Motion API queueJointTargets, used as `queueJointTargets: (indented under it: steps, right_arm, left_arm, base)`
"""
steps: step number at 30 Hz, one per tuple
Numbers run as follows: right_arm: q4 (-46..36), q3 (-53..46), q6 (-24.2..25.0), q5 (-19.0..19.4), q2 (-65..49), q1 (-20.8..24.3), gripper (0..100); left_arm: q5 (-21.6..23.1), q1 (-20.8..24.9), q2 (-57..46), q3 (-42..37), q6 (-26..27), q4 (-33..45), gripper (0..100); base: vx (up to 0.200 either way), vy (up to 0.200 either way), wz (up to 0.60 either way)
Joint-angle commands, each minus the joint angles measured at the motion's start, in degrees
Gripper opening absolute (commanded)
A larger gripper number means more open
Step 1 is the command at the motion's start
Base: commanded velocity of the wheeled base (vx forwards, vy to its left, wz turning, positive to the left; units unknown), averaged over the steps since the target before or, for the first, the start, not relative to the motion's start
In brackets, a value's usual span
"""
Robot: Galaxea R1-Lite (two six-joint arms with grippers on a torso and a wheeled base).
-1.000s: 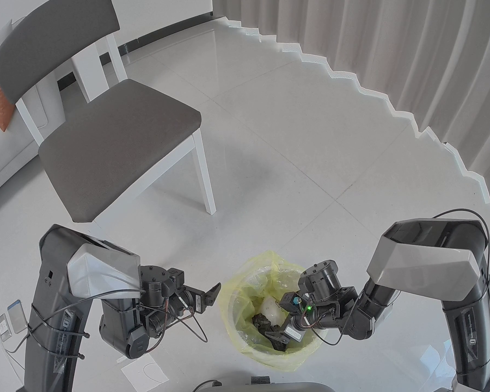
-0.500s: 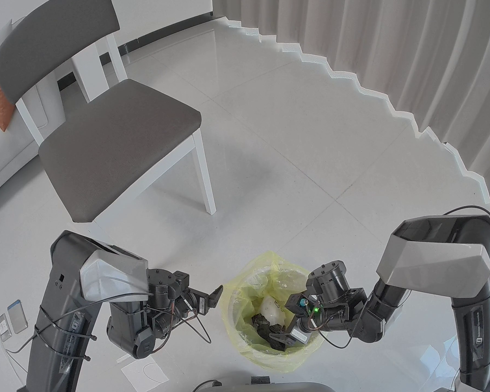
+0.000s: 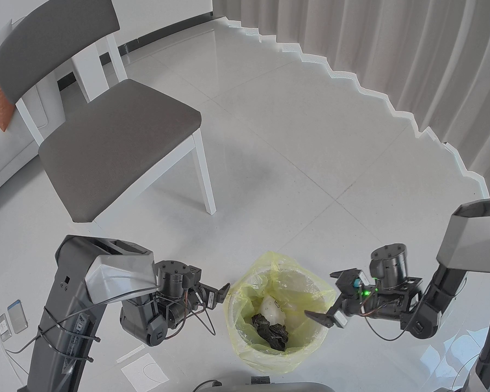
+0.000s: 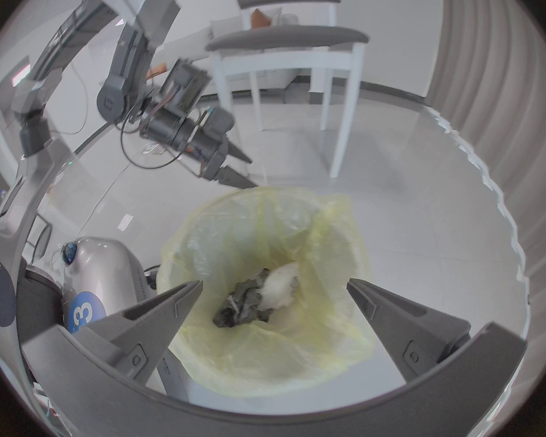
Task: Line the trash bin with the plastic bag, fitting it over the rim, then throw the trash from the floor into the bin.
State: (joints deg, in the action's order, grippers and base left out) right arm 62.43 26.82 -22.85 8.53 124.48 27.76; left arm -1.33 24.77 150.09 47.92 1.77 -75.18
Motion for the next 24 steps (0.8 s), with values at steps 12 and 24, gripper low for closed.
queueJointTargets:
  steps: [12,24]
  right_arm:
    - [1.91,0.25,3.16,5.7,3.58,-16.68,100]
    - [-4.42,11.68,2.63,5.62,14.04,-18.97,100]
  left_arm:
    - [-0.25,-3.85,-6.3,-4.33,0.69,-4.63,100]
    - [0.19,-5.0,-10.96,-9.78,0.61,-8.05,100]
  base:
    - [0.0,0.0,0.0]
    - [0.0,0.0,0.0]
